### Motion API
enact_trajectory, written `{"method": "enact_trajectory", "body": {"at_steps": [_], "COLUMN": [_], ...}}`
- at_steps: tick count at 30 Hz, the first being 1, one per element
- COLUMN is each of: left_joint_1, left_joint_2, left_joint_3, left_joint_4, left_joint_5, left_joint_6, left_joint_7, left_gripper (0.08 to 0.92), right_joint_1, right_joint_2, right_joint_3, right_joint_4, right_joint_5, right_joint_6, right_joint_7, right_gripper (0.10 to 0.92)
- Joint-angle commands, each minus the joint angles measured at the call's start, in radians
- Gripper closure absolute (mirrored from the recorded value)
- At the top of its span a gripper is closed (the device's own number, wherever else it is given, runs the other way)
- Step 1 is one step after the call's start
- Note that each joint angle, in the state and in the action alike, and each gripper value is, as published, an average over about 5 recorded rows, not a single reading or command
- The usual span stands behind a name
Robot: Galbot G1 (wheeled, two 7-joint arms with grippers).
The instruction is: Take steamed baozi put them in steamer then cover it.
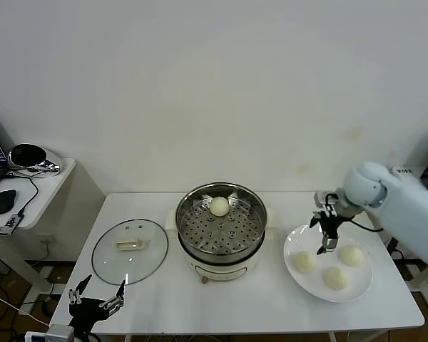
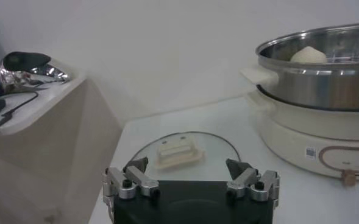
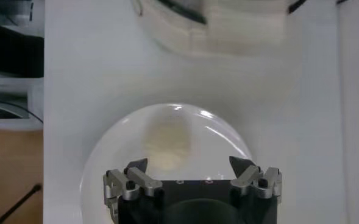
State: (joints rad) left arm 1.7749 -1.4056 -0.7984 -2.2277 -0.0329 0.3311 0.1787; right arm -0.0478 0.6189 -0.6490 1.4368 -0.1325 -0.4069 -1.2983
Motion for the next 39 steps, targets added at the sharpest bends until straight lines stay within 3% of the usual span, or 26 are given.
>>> {"method": "enact_trajectory", "body": {"at_steps": [1, 20, 39], "left_joint_1": [0.003, -0.005, -0.017], "left_joint_2": [-0.002, -0.002, -0.008], "left_joint_3": [0.003, 0.005, -0.005], "left_joint_4": [0.006, 0.03, 0.039], "left_joint_5": [0.006, 0.007, 0.004], "left_joint_6": [0.001, 0.002, 0.006], "left_joint_7": [0.0, -0.001, 0.001], "left_gripper": [0.177, 0.177, 0.177], "right_joint_1": [-0.098, -0.155, -0.178], "right_joint_2": [0.022, 0.099, 0.106], "right_joint_3": [0.034, 0.041, 0.047], "right_joint_4": [-0.026, -0.125, -0.135], "right_joint_5": [-0.047, -0.084, -0.11], "right_joint_6": [0.035, 0.113, 0.117], "right_joint_7": [0.024, 0.139, 0.143], "right_gripper": [0.203, 0.203, 0.203]}}
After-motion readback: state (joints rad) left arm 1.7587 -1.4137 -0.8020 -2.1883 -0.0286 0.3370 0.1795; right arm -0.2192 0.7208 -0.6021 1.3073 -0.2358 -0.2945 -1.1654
